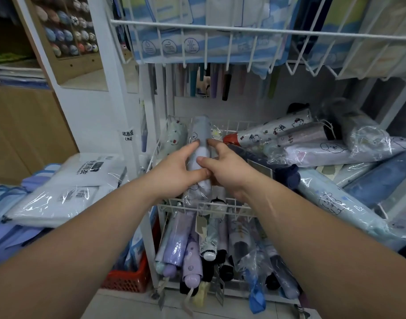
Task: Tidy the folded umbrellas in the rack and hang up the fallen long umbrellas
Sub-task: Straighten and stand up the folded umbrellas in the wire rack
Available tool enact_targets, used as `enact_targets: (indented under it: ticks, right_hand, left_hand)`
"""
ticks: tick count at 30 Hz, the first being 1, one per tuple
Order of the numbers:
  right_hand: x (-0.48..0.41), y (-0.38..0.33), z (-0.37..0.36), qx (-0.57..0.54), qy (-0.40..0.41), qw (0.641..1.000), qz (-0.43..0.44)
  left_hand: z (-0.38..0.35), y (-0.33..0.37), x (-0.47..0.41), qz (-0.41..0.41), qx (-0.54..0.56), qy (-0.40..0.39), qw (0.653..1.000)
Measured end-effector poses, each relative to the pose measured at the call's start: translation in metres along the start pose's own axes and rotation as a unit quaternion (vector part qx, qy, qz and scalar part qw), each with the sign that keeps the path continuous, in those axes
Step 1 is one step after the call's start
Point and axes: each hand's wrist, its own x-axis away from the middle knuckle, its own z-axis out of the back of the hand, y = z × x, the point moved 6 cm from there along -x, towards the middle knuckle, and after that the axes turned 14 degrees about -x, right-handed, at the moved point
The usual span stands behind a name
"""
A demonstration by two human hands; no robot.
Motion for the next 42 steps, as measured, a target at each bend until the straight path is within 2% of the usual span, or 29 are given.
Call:
enact_targets:
  ticks: [3,6,8,12,14,18,22,26,28,32,34,36,39,42]
  right_hand:
    - [-0.019,0.001,0.000,0.099,0.049,0.993,0.037]
    - [-0.033,-0.001,-0.009,0.191,0.064,0.977,0.062]
    - [-0.037,0.005,-0.018,0.252,0.041,0.965,0.063]
    - [-0.040,0.022,-0.028,0.284,-0.010,0.957,0.058]
    - [-0.038,0.028,-0.026,0.289,-0.006,0.956,0.055]
    - [-0.034,0.029,-0.028,0.376,-0.040,0.924,0.056]
    - [-0.028,0.024,-0.025,0.394,-0.063,0.916,0.050]
    - [-0.012,0.005,-0.018,0.449,-0.036,0.887,0.102]
    - [0.003,-0.013,-0.010,0.490,-0.015,0.860,0.140]
    - [0.035,-0.054,0.020,0.619,0.039,0.756,0.208]
    - [0.047,-0.072,0.045,0.658,0.086,0.715,0.220]
    - [0.057,-0.087,0.075,0.663,0.137,0.705,0.210]
    - [0.070,-0.096,0.119,0.642,0.175,0.725,0.177]
    - [0.087,-0.094,0.145,0.638,0.196,0.717,0.202]
  left_hand:
    - [0.014,-0.007,-0.008,-0.002,-0.172,0.042,0.984]
    - [0.025,-0.014,-0.006,-0.010,-0.323,0.100,0.941]
    - [0.018,-0.022,-0.003,-0.008,-0.379,0.070,0.923]
    - [0.000,-0.034,0.000,-0.014,-0.408,0.003,0.913]
    - [0.000,-0.035,0.000,-0.012,-0.411,-0.009,0.911]
    - [0.001,-0.035,-0.004,-0.015,-0.404,-0.021,0.914]
    - [0.001,-0.032,-0.003,-0.011,-0.414,-0.015,0.910]
    - [0.002,-0.028,-0.001,-0.004,-0.404,0.005,0.915]
    - [0.004,-0.023,0.000,-0.006,-0.383,0.032,0.923]
    - [0.001,0.007,0.000,-0.029,-0.284,0.114,0.952]
    - [-0.011,0.032,0.000,-0.054,-0.191,0.120,0.973]
    - [-0.030,0.052,-0.004,-0.038,-0.093,0.076,0.992]
    - [-0.062,0.076,-0.012,-0.007,0.020,0.020,1.000]
    - [-0.074,0.100,-0.017,-0.016,0.023,0.050,0.998]
